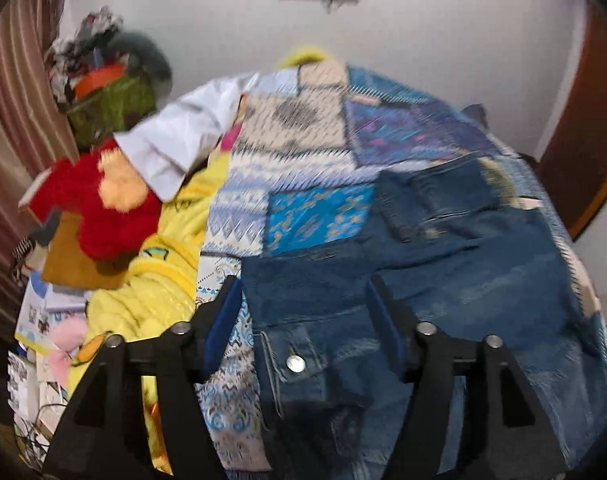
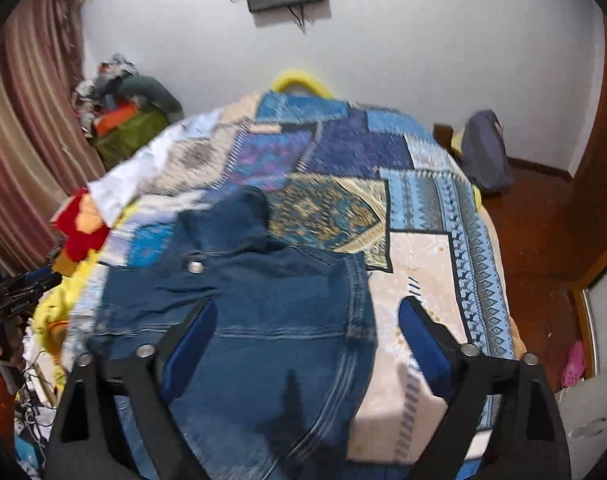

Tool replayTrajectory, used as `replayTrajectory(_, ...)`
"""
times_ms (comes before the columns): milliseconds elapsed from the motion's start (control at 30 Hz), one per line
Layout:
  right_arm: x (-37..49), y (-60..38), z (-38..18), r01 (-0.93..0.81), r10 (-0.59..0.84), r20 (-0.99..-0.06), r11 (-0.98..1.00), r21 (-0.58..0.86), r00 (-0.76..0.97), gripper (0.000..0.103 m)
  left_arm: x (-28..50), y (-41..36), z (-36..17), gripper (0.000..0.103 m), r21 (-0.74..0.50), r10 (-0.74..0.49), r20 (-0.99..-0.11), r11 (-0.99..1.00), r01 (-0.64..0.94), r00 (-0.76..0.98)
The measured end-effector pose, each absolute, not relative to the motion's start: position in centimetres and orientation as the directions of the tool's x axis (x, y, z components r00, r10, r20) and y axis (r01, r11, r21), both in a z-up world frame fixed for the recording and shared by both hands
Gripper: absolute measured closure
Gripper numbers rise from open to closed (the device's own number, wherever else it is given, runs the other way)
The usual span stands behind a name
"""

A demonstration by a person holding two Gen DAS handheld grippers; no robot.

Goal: Fold large clothes

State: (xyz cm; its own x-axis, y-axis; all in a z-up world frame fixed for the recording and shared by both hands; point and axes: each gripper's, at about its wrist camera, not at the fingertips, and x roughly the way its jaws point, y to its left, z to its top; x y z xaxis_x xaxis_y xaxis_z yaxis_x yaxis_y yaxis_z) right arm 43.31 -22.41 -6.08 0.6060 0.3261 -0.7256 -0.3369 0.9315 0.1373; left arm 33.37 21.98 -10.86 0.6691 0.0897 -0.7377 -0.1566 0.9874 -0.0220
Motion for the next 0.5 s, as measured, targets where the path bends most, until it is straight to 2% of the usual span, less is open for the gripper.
replayTrajectory(133,38.9,-22.4,-3.7,-0.357,0.341,-0.695,0.925,0.129,0.633,0.004,29.7,19.8,-7.9,0.016,-0.005,0.064,-0.708,0.995,-0.095,0.703)
replayTrajectory(200,37.1,-22.4,-3.1,-0.361,0.336,-0.683,0.926,0.113,0.648,0.0,27.9,19.2,-7.1,0.016,-0.019,0.046,-0.696,0.996,-0.082,0.716)
replayTrajectory(367,32.1,-22.6,-3.0,-0.344,0.295,-0.655,0.937,0.056,0.695,0.0,24.0,18.8,-6.7,0.015,-0.076,-0.001,-0.677,0.995,-0.069,0.736)
replayTrajectory(500,29.4,-23.0,-4.3,-0.343,0.272,-0.672,0.939,0.029,0.689,0.0,21.2,19.4,-8.1,0.013,-0.1,-0.006,-0.697,0.991,-0.089,0.717)
